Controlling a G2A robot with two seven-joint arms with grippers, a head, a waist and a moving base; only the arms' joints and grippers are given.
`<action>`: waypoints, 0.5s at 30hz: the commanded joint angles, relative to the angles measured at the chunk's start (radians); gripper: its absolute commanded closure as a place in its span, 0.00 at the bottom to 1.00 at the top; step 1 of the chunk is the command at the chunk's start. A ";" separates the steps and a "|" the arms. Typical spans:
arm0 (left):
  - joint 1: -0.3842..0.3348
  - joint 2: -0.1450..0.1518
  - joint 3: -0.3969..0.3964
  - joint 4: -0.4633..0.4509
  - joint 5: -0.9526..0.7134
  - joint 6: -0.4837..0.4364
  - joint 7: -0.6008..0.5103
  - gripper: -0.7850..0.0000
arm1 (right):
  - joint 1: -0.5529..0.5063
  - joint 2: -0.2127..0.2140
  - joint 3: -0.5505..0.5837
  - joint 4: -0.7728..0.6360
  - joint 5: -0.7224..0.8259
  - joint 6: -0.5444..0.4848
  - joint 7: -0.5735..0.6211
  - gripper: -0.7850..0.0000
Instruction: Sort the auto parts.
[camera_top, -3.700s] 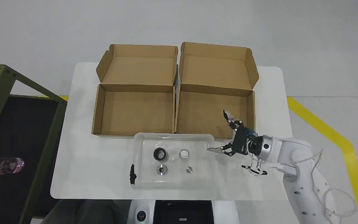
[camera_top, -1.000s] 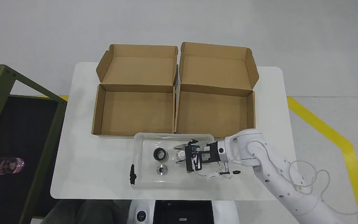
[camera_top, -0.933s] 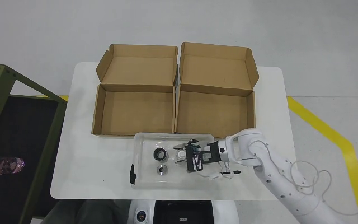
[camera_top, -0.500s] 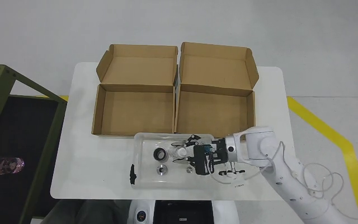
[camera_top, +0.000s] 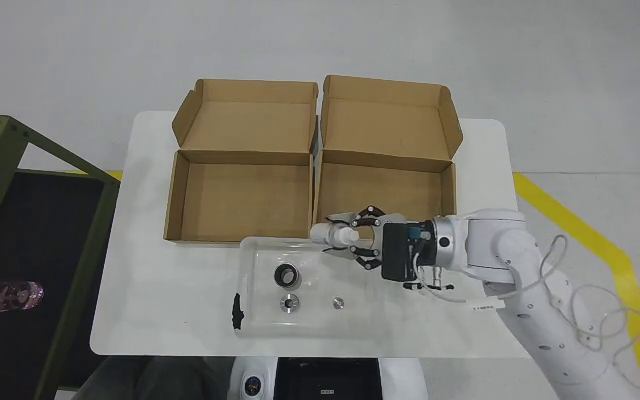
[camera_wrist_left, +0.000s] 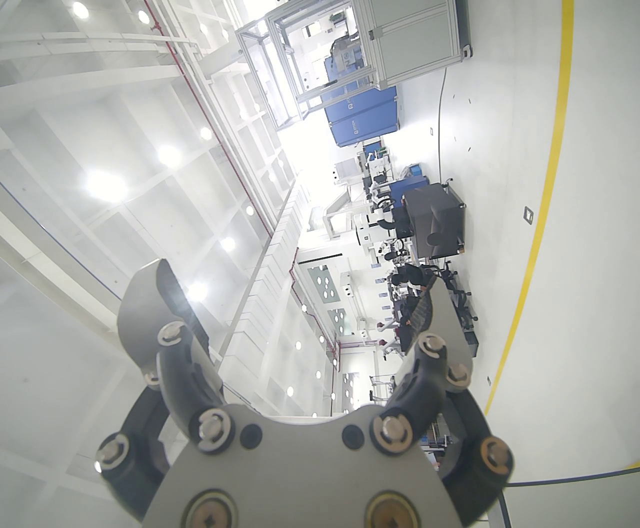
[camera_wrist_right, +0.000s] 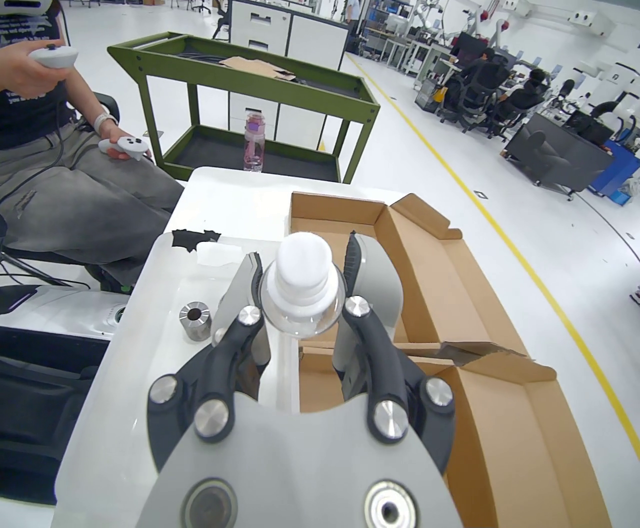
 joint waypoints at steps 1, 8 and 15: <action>0.000 0.000 0.000 0.000 0.000 0.000 0.000 0.00 | -0.001 0.001 0.014 0.004 0.011 0.005 -0.009 1.00; 0.000 0.000 0.000 0.000 0.000 0.000 0.000 0.00 | 0.012 -0.002 0.018 0.048 0.031 0.028 -0.022 1.00; 0.000 0.000 0.000 0.000 0.000 0.000 0.000 0.00 | 0.067 -0.015 -0.020 0.158 0.040 0.080 -0.020 1.00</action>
